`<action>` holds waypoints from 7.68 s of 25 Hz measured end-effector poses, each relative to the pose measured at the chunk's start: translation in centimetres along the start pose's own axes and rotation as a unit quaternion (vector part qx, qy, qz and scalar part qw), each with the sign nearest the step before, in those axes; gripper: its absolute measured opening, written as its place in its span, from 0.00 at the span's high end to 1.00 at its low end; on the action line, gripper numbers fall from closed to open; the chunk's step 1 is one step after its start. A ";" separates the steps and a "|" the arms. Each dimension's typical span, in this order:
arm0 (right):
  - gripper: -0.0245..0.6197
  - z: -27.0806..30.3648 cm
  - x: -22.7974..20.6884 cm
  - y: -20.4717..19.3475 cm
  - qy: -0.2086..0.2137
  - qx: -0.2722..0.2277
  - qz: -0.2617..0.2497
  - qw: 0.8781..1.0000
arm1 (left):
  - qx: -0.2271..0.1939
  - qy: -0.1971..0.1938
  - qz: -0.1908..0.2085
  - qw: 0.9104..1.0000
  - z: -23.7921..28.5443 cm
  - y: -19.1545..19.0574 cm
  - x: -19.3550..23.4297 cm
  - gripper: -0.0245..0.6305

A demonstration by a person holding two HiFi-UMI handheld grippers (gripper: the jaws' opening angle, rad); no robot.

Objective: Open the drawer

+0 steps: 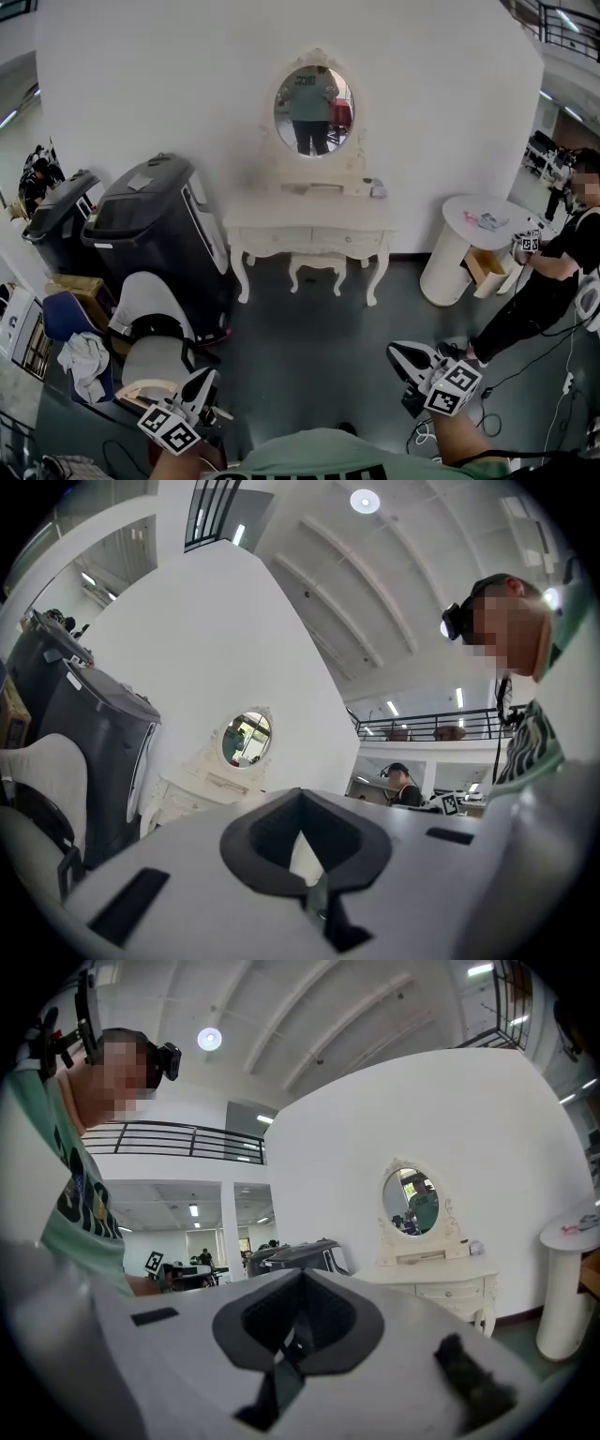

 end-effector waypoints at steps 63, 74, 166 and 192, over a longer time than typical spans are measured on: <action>0.94 40.9 -35.8 10.2 -0.053 -0.004 -0.038 0.998 | 0.025 -0.060 0.002 0.998 47.0 9.5 37.3 0.97; 0.95 46.4 -48.1 13.8 0.027 -0.014 -0.049 0.998 | 0.015 -0.001 0.016 1.000 58.1 8.7 37.1 0.97; 0.94 28.6 -46.5 0.0 -0.489 -0.066 0.081 0.866 | 0.467 -0.281 -0.056 0.836 79.2 -29.5 42.3 0.97; 0.94 29.1 -47.3 -9.4 -0.478 -0.032 0.152 0.865 | 0.514 -0.084 0.058 0.852 83.9 -44.9 52.0 0.71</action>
Point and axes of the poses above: the fingertips, and each gripper's own axes: z forward along the fingers, x to its left, y out of its top, the point moved 1 cm from there along -z, backward along the fingers, and after that the axes turned 11 degrees about -y, right-handed, at the moved point
